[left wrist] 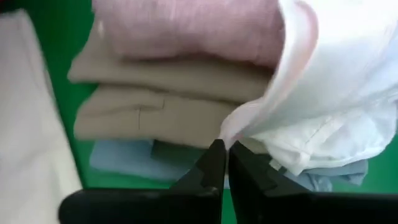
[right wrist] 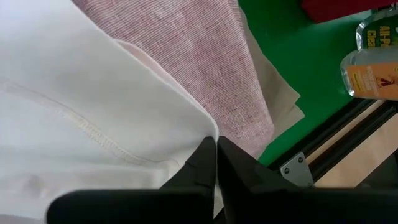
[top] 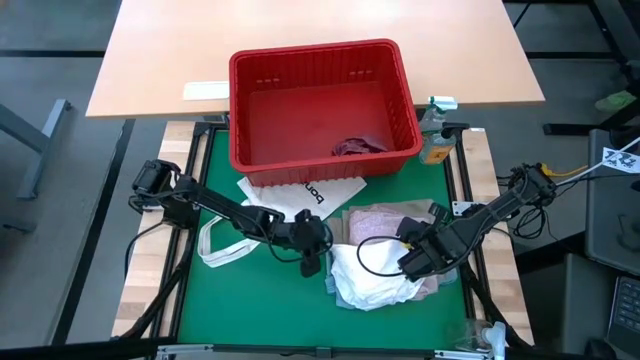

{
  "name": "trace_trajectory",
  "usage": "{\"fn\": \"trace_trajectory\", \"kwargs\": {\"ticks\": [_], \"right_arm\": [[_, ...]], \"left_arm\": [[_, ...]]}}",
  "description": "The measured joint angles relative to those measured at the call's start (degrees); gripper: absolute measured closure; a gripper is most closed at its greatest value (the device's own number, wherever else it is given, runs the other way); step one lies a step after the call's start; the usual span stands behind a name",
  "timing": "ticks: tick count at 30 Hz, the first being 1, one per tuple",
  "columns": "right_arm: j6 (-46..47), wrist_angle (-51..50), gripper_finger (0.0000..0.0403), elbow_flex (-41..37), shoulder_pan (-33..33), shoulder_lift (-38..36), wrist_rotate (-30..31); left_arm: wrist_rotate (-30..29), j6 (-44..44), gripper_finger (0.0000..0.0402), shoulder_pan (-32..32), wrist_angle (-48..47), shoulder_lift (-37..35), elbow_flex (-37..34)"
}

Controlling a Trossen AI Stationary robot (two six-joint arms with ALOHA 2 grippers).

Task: Fold laundry
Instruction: Fold the white underwear

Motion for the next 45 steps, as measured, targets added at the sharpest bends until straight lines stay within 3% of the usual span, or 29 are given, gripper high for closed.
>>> {"fn": "trace_trajectory", "kwargs": {"ticks": [9, 19, 28, 39, 45], "right_arm": [[0.59, 0.2, 0.0391, 0.0, 0.0, 0.0, -0.9], [-2.01, -0.04, 0.0391, 0.0, 0.0, 0.0, -1.01], [-1.68, -0.04, 0.0388, 0.0, 0.0, 0.0, -0.49], [-1.86, -0.04, 0.0292, 0.0, 0.0, -0.01, 1.03], [-2.0, -0.01, 0.028, 0.15, 0.02, -1.7, -1.27]], "left_arm": [[-0.55, -9.95, 0.0396, 0.91, -13.4, 0.0, 0.0], [-2.12, -10.37, 0.0356, 1.73, -12.11, 0.0, 0.0], [-2.2, -10.34, 0.0291, 1.46, -12.12, 0.0, 0.0], [-2.16, -7.3, 0.0245, 1.46, -12.18, 0.0, 0.0], [-2.12, -7.28, 0.0244, 1.46, -12.18, 0.0, 0.0]]}}
